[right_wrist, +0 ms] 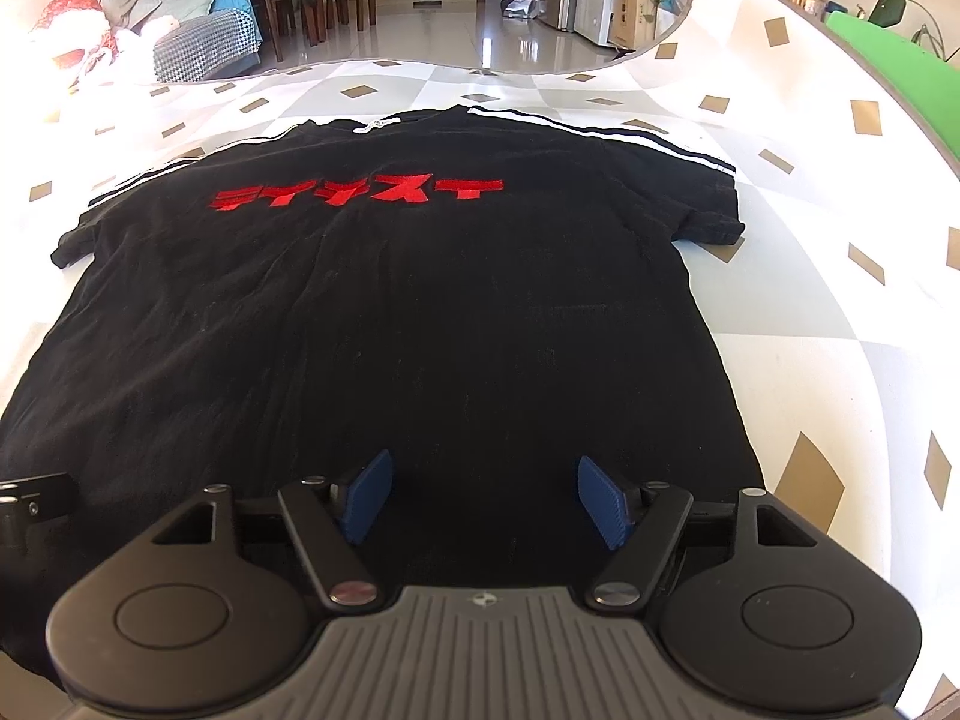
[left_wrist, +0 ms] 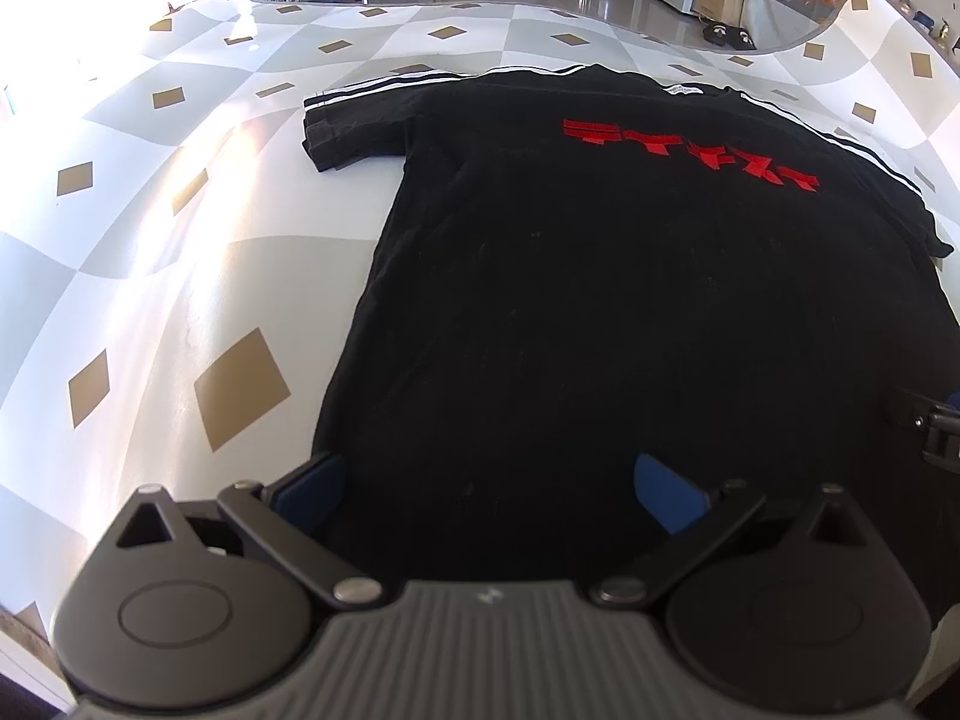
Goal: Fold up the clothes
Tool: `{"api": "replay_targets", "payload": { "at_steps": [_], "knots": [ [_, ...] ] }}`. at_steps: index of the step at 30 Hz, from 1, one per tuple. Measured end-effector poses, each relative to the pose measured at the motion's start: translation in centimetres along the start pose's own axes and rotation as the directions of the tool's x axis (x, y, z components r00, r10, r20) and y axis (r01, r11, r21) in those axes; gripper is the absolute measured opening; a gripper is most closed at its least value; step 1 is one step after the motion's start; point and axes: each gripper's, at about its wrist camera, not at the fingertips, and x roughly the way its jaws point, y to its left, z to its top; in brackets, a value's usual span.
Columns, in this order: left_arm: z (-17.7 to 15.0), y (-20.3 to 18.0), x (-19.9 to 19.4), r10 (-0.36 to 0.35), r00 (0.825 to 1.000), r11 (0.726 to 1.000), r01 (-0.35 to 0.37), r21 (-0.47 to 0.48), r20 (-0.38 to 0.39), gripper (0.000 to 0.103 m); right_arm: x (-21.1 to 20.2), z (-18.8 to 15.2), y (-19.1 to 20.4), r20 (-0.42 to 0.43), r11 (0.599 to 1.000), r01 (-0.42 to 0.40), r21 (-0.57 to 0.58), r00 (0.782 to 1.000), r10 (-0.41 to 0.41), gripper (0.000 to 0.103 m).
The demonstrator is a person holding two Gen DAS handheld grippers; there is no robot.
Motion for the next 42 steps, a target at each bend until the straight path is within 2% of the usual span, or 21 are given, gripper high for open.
{"api": "replay_targets", "payload": {
  "at_steps": [5,9,15,19,23,25,30,42],
  "knots": [
    [0.1,-0.7,-0.8,0.003,0.999,0.999,-0.005,0.041,0.045,0.103,-0.8,0.0,-0.2,-0.027,0.999,-0.008,0.035,1.0,0.009,0.067],
    [0.1,-2.2,-2.6,-0.066,0.993,0.993,0.055,0.106,0.102,0.103,-2.3,-0.9,-0.3,-0.019,0.997,0.001,0.081,1.0,0.001,0.067],
    [-1.6,-4.7,-2.6,-0.124,0.992,0.978,0.116,0.174,0.037,0.103,-4.1,-2.5,-1.1,-0.04,0.986,0.027,0.168,0.999,-0.02,0.067],
    [-2.8,-6.4,-2.1,-0.093,0.996,0.961,0.088,0.264,0.006,0.103,-2.9,-3.0,-1.5,-0.129,0.984,0.05,0.173,0.991,-0.028,0.067],
    [-3.7,-7.3,-1.3,-0.052,0.999,0.943,0.053,0.328,-0.012,0.103,-2.2,-3.9,-3.6,-0.165,0.943,0.013,0.333,0.985,0.044,0.067],
    [-4.0,-7.6,-1.3,-0.037,0.999,0.934,0.038,0.355,-0.011,0.103,-2.1,-4.1,-4.2,-0.175,0.928,0.021,0.372,0.983,0.048,0.067],
    [-4.1,-7.3,-1.2,-0.032,0.999,0.938,0.034,0.345,-0.012,0.103,-2.1,-4.4,-4.5,-0.178,0.925,0.037,0.379,0.984,0.034,0.067],
    [-4.2,-6.2,-1.3,0.031,0.999,0.96,-0.023,0.278,-0.023,0.103,-2.2,-4.5,-4.6,-0.178,0.937,0.078,0.34,0.984,-0.017,0.07]
  ]
}}
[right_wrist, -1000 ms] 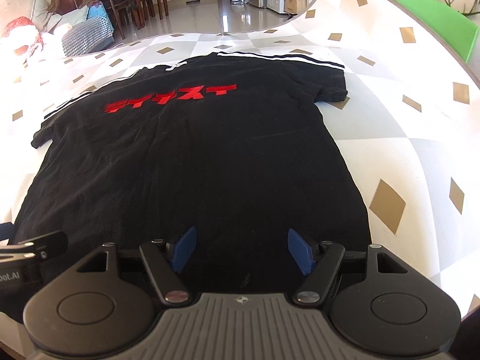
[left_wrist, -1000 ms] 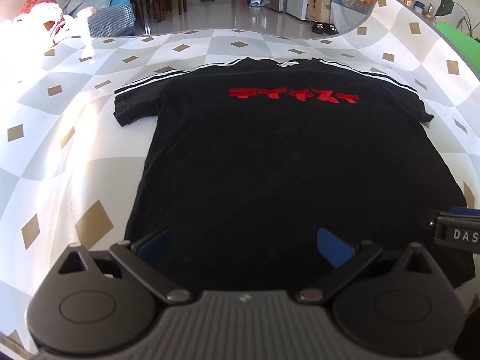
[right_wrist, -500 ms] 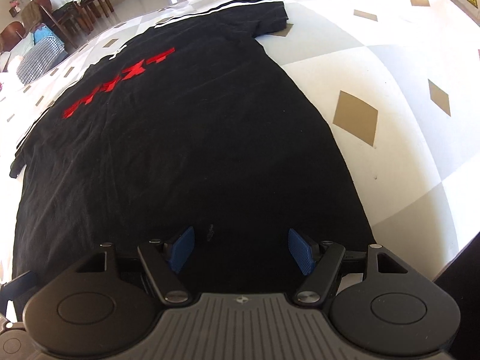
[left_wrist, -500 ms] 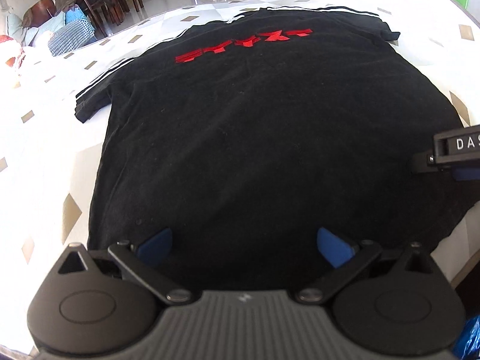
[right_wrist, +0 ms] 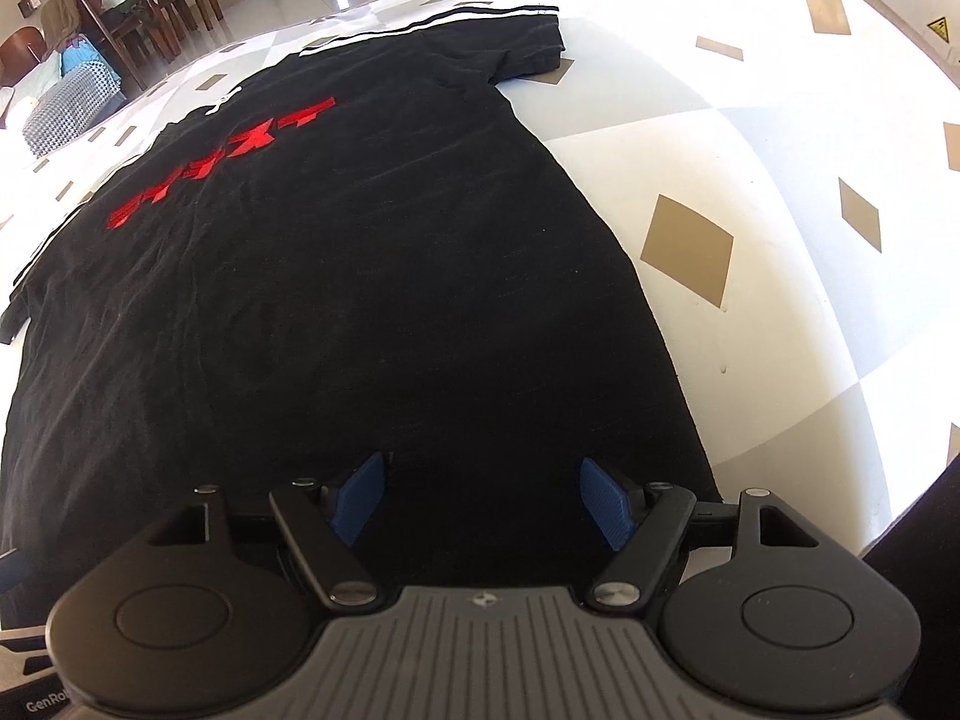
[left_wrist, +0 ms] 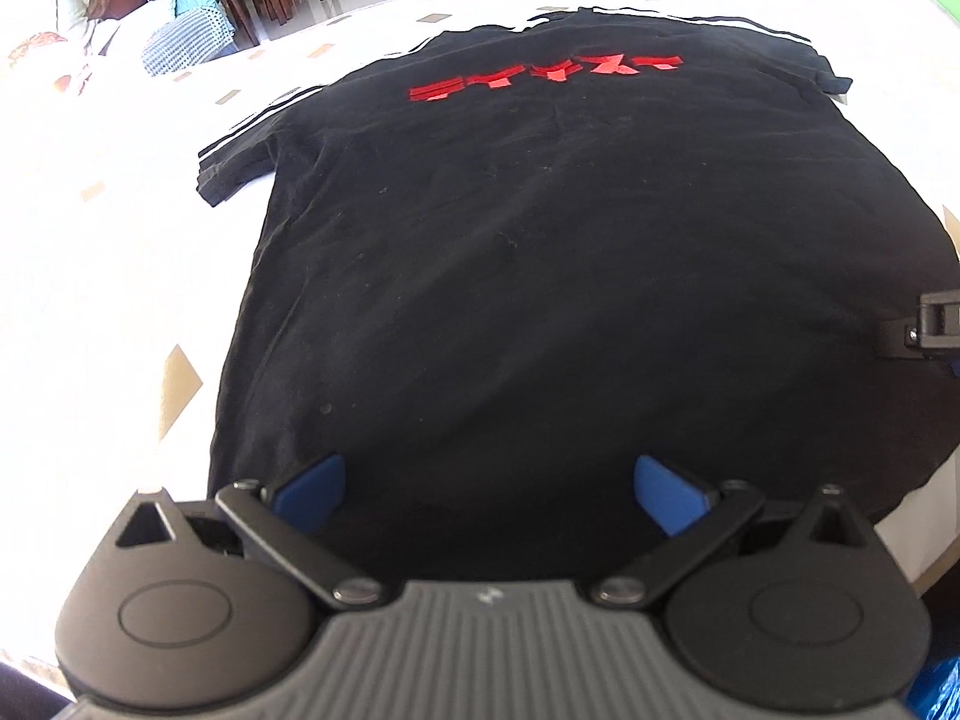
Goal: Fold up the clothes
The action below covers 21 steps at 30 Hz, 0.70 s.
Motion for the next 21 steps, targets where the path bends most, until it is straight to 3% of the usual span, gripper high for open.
{"api": "replay_targets", "payload": {
  "at_steps": [8,14,21],
  "knots": [
    [0.4,1.1,-0.3,-0.033,0.999,0.995,0.034,-0.093,0.006,0.103,-1.0,0.3,1.3,0.047,0.994,0.032,-0.105,0.999,-0.027,0.07],
    [1.0,2.0,-0.7,-0.038,0.998,0.987,0.044,-0.151,0.043,0.103,-1.8,0.8,3.1,0.101,0.975,-0.007,-0.222,0.994,0.03,0.069],
    [2.4,2.4,-0.4,-0.022,0.998,0.986,0.031,-0.164,0.059,0.103,-1.6,1.5,5.8,0.073,0.931,-0.06,-0.36,0.993,0.092,0.069]
  ]
}}
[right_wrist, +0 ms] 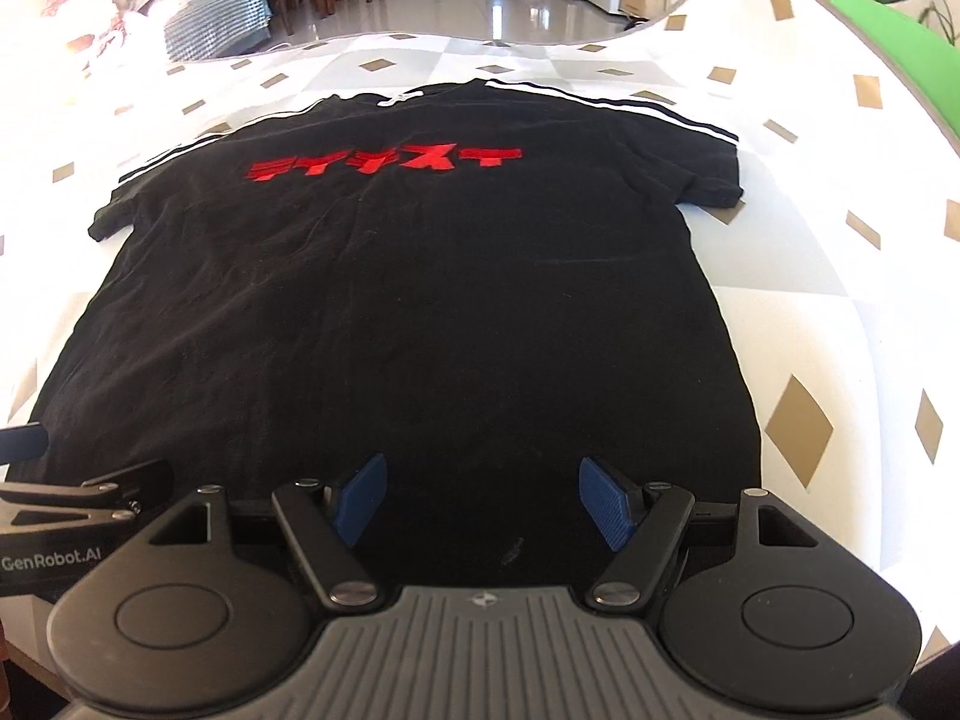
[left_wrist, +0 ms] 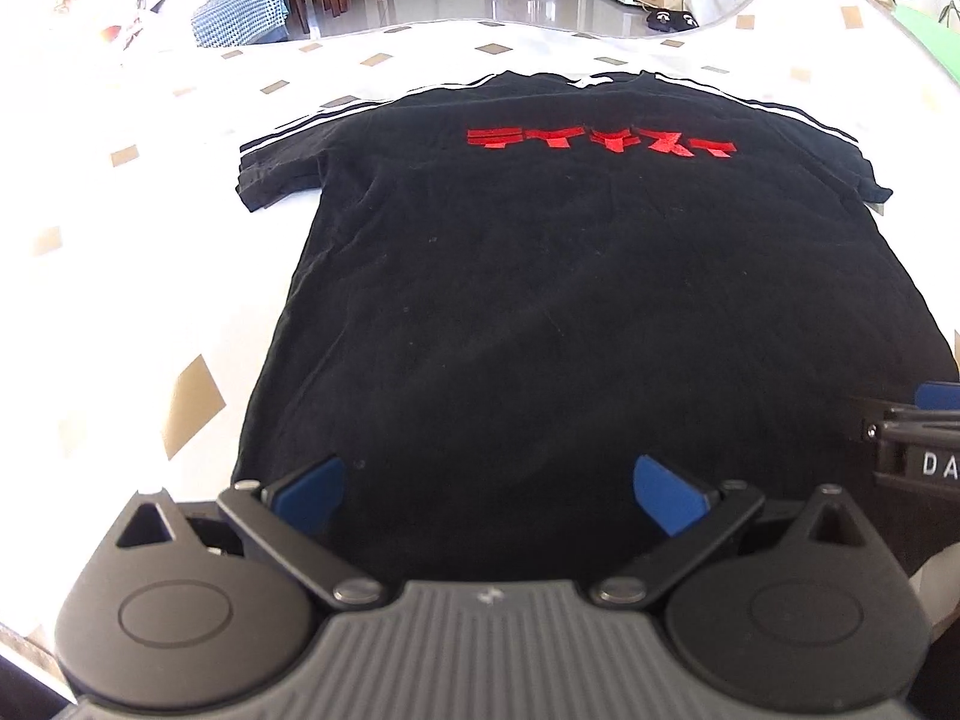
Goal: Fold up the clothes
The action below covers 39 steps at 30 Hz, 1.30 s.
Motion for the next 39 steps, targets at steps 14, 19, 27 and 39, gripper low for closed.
{"api": "replay_targets", "payload": {
  "at_steps": [14,19,27,39],
  "knots": [
    [1.8,1.2,2.6,-0.009,1.0,0.998,0.009,-0.063,-0.001,0.103,2.1,1.0,1.0,0.002,0.997,-0.037,-0.066,0.999,0.037,0.071],
    [1.5,2.1,2.7,0.001,1.0,0.996,0.0,-0.092,0.007,0.103,2.0,1.1,-0.9,0.001,0.999,0.009,0.038,1.0,-0.009,0.071],
    [1.3,3.5,2.7,0.025,1.0,0.989,-0.025,-0.147,-0.007,0.103,2.0,0.9,-2.3,0.002,0.995,0.049,0.088,0.999,-0.049,0.071],
    [1.6,4.1,2.9,0.034,0.998,0.985,-0.041,-0.167,-0.043,0.103,2.1,1.6,-2.4,-0.045,0.994,0.06,0.092,0.997,-0.056,0.073]
  ]
}}
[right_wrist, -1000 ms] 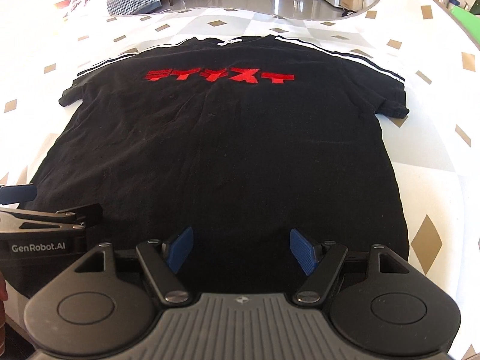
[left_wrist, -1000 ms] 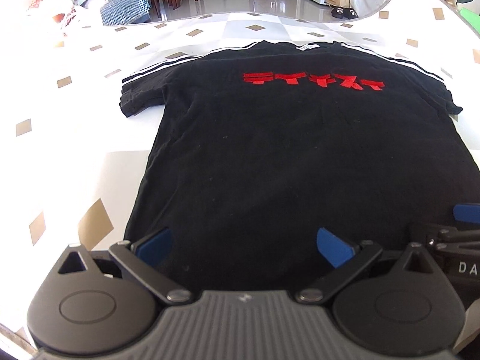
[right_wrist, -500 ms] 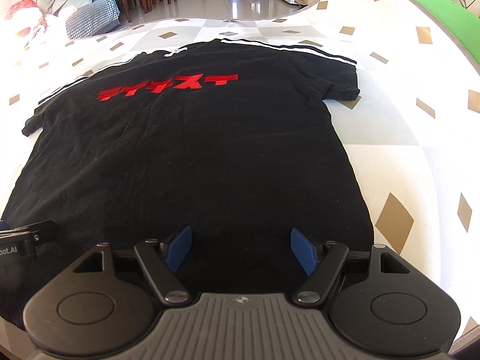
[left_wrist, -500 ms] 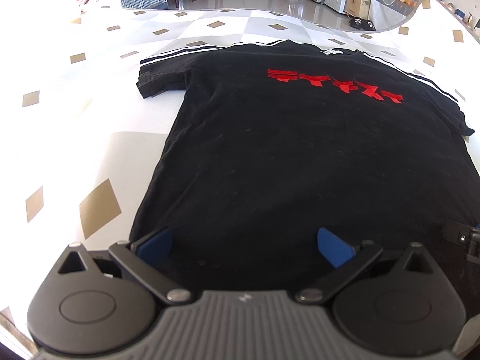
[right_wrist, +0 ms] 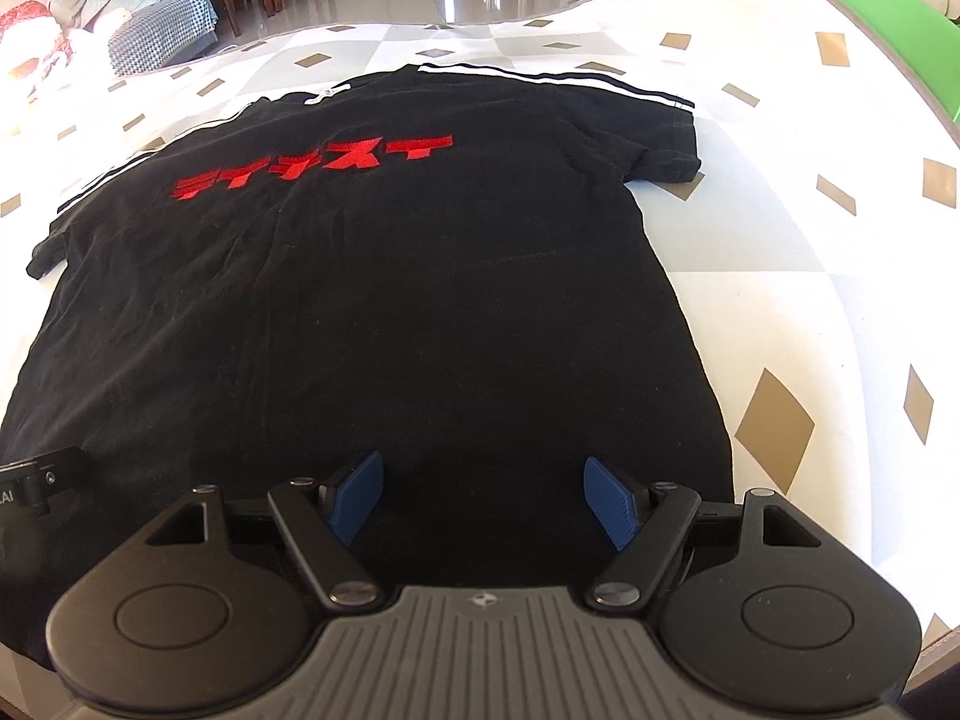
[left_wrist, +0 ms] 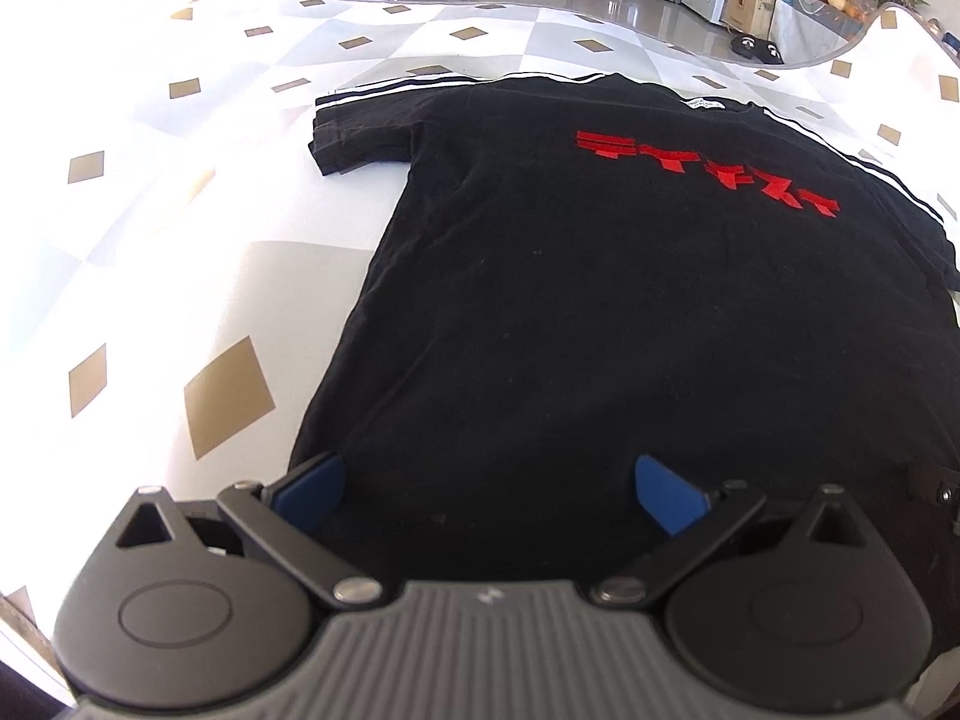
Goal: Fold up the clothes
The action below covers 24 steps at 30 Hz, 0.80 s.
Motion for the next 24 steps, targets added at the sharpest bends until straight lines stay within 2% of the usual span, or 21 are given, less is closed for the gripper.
{"api": "replay_targets", "payload": {
  "at_steps": [4,7,14,18,24],
  "knots": [
    [0.4,0.0,0.1,-0.001,1.0,1.0,0.001,-0.002,-0.022,0.103,0.3,0.7,0.1,-0.043,1.0,-0.018,-0.021,0.999,0.017,0.073],
    [0.6,0.1,0.1,-0.006,1.0,1.0,0.006,-0.002,-0.031,0.103,0.3,1.3,0.2,-0.076,0.995,-0.052,-0.084,0.996,0.046,0.072],
    [1.5,-0.8,0.1,-0.044,0.999,0.999,0.045,0.018,-0.005,0.103,-0.2,2.5,0.8,-0.076,0.97,-0.148,-0.191,0.988,0.135,0.071],
    [2.8,-2.1,0.3,-0.071,0.997,0.994,0.069,0.079,0.019,0.103,-0.1,3.6,1.3,-0.058,0.951,-0.193,-0.242,0.981,0.184,0.071],
    [4.5,-3.4,1.0,-0.128,0.991,0.982,0.122,0.141,0.033,0.103,1.1,5.7,1.1,-0.083,0.937,-0.228,-0.265,0.974,0.213,0.071]
  ]
}}
